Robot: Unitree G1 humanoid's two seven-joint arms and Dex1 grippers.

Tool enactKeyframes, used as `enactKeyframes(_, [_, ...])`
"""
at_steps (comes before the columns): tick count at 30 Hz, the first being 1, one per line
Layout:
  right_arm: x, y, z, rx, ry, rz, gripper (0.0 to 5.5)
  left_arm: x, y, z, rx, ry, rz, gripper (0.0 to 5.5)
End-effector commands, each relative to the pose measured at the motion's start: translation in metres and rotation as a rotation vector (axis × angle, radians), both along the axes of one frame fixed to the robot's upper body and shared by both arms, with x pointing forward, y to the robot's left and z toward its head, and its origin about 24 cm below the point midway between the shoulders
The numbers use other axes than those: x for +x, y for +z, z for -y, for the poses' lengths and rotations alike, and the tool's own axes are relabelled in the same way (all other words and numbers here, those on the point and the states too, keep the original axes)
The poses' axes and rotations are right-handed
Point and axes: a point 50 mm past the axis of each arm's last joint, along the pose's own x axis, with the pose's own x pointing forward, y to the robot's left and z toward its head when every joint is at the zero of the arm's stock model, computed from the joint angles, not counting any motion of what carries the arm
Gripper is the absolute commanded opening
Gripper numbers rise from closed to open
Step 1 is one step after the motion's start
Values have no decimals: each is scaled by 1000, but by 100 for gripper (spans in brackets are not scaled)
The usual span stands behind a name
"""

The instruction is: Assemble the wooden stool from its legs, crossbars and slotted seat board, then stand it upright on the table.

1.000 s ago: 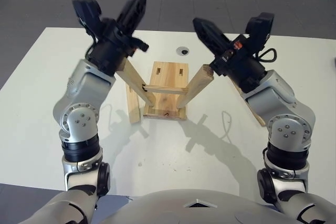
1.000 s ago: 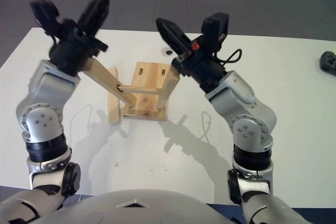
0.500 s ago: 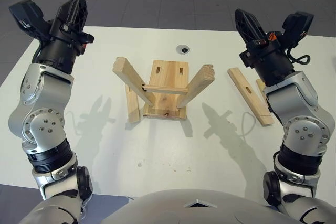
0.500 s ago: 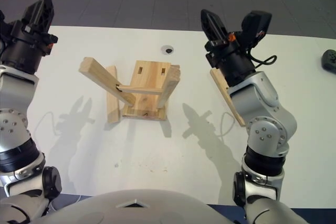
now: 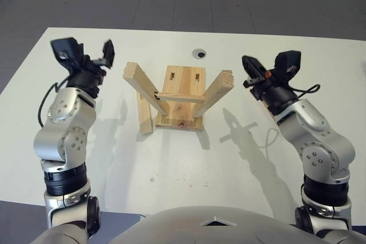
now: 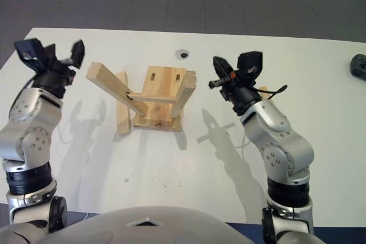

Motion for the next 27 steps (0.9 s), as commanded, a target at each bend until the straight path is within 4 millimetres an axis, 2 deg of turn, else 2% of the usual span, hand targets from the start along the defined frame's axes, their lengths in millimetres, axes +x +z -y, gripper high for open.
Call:
enactKeyframes(1, [-15, -3, -12, -33, 119, -66, 0, -18, -17, 43, 61, -233, -129, 494])
enactKeyframes(4, [-16, -3, -14, -48, 131, -85, 0, -27, -17, 61, 69, -325, -137, 539])
enactKeyframes(6, [-15, -3, -16, -47, 137, -88, 0, -28, -15, 67, 60, -342, -126, 539])
enactKeyframes(16, [-18, -1, -16, -72, 146, -85, 0, -8, -14, 77, 76, -316, -85, 539])
enactKeyframes(23, [10, 37, 1, 34, -5, 147, 0, 7, 4, 53, 97, -210, -12, 539])
enactKeyframes(27, [17, 68, 3, 209, -3, 271, 0, 21, 40, 34, 57, -91, 126, 539])
